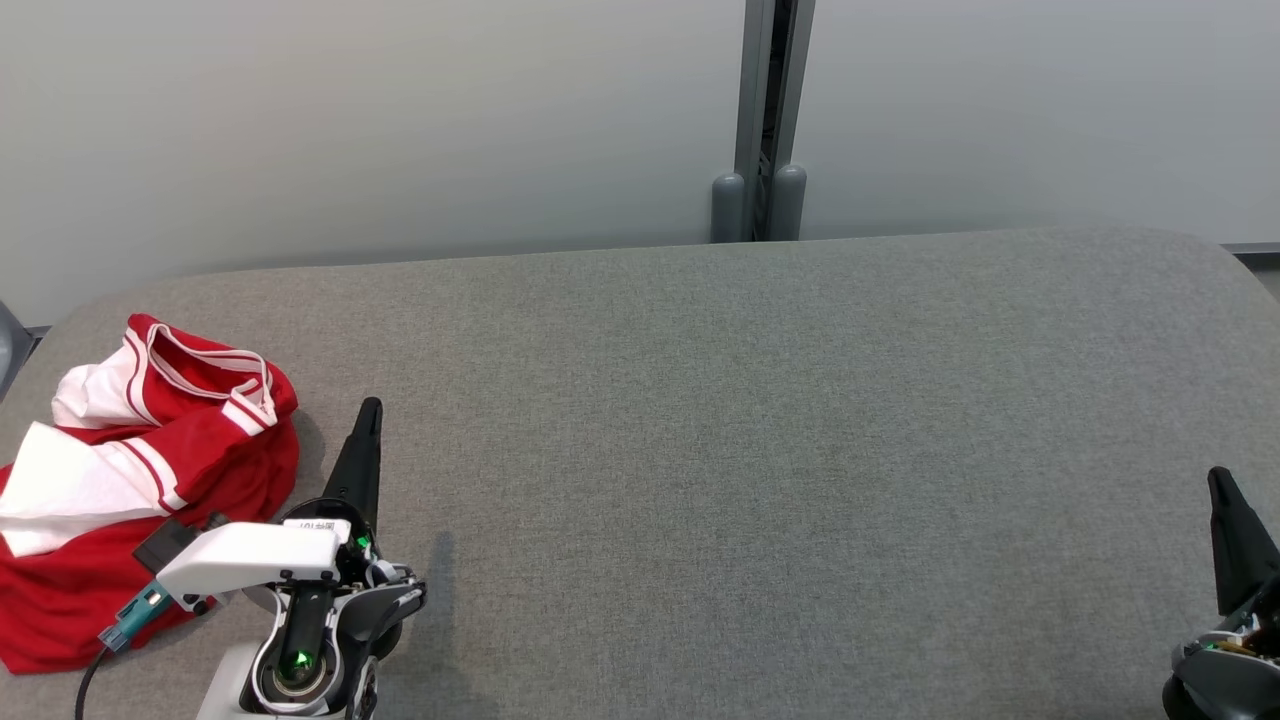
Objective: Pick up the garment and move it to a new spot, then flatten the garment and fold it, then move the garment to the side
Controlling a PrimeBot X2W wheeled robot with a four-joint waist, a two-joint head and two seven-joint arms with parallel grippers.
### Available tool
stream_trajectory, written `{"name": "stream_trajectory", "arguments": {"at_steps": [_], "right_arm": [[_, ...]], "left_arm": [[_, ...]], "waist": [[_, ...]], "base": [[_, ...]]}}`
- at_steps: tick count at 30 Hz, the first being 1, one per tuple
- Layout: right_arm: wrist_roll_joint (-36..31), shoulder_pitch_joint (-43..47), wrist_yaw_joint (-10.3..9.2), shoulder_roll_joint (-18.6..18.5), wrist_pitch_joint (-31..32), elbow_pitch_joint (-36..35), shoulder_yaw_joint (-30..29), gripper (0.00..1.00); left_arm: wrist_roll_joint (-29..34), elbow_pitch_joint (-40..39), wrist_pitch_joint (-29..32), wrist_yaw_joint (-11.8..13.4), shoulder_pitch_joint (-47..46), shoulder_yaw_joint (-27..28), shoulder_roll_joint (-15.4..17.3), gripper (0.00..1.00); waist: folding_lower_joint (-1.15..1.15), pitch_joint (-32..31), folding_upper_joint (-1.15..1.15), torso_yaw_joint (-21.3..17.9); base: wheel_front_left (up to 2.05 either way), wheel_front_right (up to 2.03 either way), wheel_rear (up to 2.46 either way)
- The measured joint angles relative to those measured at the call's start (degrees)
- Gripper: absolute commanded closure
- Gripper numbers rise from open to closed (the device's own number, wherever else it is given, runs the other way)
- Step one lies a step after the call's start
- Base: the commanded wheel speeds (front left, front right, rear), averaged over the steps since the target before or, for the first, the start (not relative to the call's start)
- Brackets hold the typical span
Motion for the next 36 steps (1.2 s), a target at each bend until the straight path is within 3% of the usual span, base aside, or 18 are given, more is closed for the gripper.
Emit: {"name": "stream_trajectory", "arguments": {"at_steps": [36], "right_arm": [[0.0,0.0,0.0,0.0,0.0,0.0,0.0,1.0]], "left_arm": [[0.0,0.0,0.0,0.0,0.0,0.0,0.0,1.0]], "waist": [[0.0,0.0,0.0,0.0]], "base": [[0.0,0.0,0.0]]}}
